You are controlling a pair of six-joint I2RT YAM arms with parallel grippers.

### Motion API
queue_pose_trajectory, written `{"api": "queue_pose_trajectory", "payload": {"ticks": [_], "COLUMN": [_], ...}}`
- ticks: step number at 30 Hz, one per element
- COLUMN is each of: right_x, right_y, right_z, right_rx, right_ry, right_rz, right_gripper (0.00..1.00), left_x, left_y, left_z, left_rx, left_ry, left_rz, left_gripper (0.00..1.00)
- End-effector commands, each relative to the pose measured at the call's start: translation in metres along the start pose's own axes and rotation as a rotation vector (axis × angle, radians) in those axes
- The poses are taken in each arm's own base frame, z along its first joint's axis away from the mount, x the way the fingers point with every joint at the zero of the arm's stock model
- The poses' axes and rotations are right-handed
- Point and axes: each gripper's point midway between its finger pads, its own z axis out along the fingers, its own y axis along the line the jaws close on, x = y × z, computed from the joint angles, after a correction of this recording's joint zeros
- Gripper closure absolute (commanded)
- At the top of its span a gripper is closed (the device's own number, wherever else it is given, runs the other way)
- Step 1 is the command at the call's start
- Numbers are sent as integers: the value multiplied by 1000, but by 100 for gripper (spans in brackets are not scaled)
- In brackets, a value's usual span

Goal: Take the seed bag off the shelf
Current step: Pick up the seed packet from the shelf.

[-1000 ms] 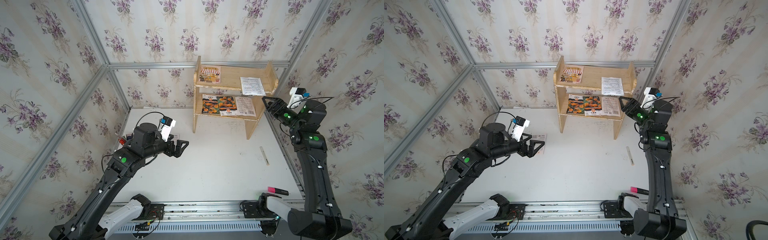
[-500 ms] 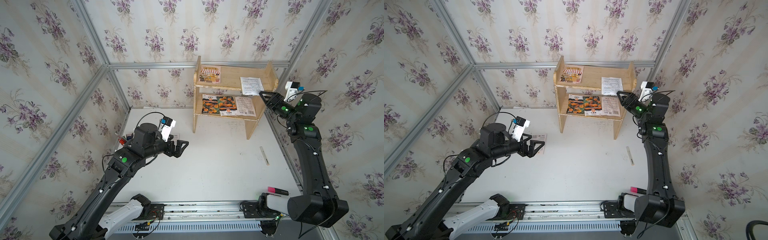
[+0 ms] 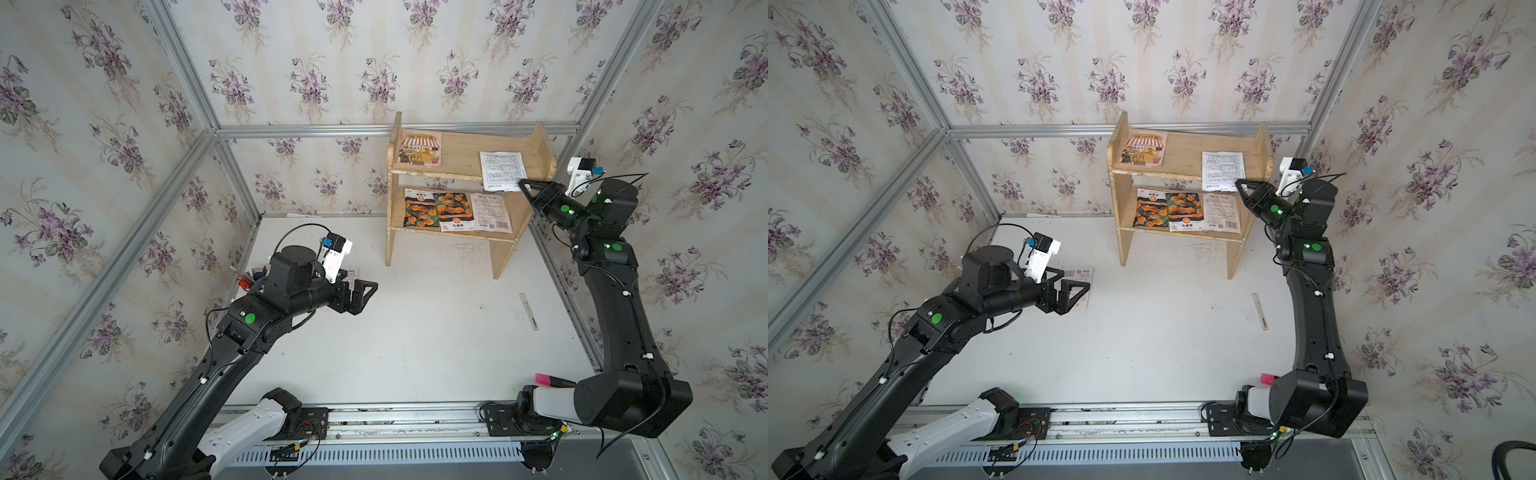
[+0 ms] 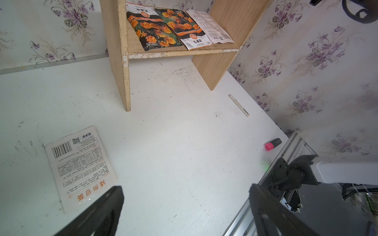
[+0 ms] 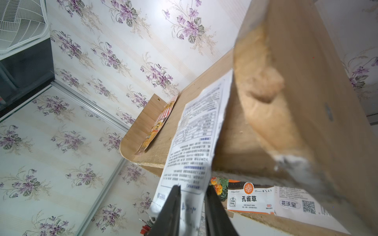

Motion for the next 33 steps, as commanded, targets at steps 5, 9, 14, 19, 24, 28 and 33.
{"api": "queue_pose_trajectory", "payload": {"ticks": [5, 9, 14, 19, 24, 28, 33], "right_x": [-3, 1, 20, 53, 89, 117, 143], "right_y": [7, 14, 28, 46, 67, 78, 88], "right_z": [-4, -11, -28, -46, -58, -64, -70], "right_rx": [-7, -21, -67, -123, -184, -244, -310], "right_ry": [-16, -13, 4, 38, 85, 124, 161], "right_rz": [-41, -66, -88, -110, -135, -137, -122], "right_gripper": [96, 100, 100, 100, 100, 100, 100], "left_x": [-12, -22, -45, -67, -83, -97, -111], "left_y": [-12, -21, -35, -54, -75, -89, -107], "left_z": [4, 7, 13, 32, 56, 69, 82], "left_rx": [67, 124, 231, 339, 413, 472, 546], "left_ry": [-30, -72, -175, -218, -239, -267, -277], "left_rz": [-33, -70, -140, -188, -197, -211, -227], "left_gripper": [0, 0, 0, 0, 0, 0, 0]}}
